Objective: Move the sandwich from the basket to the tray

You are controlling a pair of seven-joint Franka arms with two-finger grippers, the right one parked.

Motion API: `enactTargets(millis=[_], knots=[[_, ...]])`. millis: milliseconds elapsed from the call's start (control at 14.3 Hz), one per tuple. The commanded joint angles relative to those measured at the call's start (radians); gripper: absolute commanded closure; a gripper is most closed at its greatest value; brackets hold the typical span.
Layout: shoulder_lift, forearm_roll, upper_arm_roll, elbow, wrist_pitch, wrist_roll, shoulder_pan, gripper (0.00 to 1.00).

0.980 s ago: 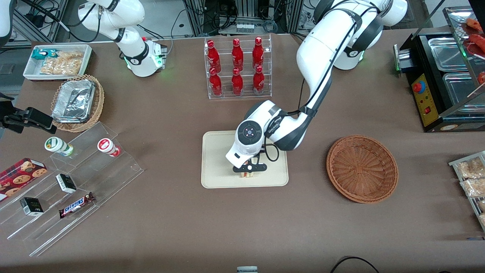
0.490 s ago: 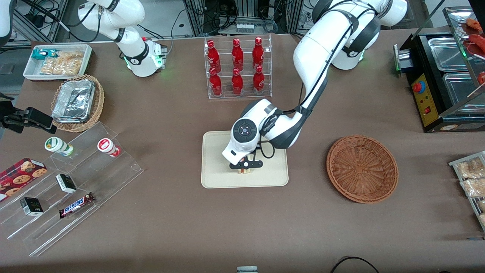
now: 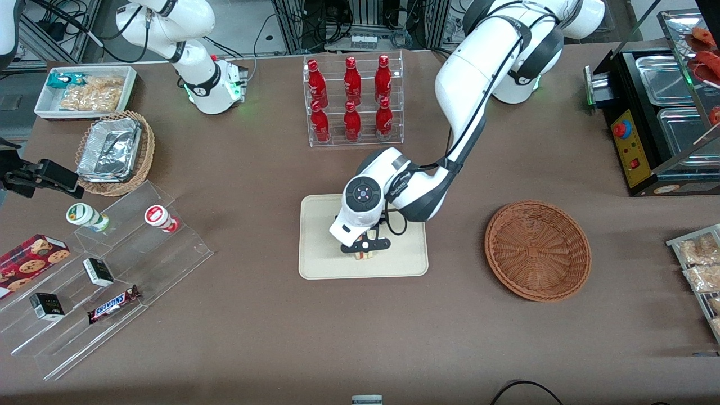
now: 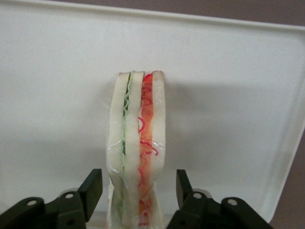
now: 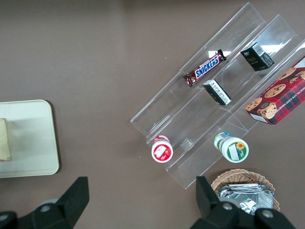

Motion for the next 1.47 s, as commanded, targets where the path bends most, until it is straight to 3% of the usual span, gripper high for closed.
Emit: enactTargets(millis=[0,420,630,1400], knots=[[-0.074,0.02,0.013,-0.001,-0.047,-0.034,-0.002,0.0],[-0.245,0.024,0.028,-0.03,-0.343,0.042,0.109,0.0],[-0.324,0.024,0.063,-0.133,-0.342,0.093,0.171,0.0],[-0.76,0.021,0.077,-0.557,-0.352,0.602,0.491,0.0]])
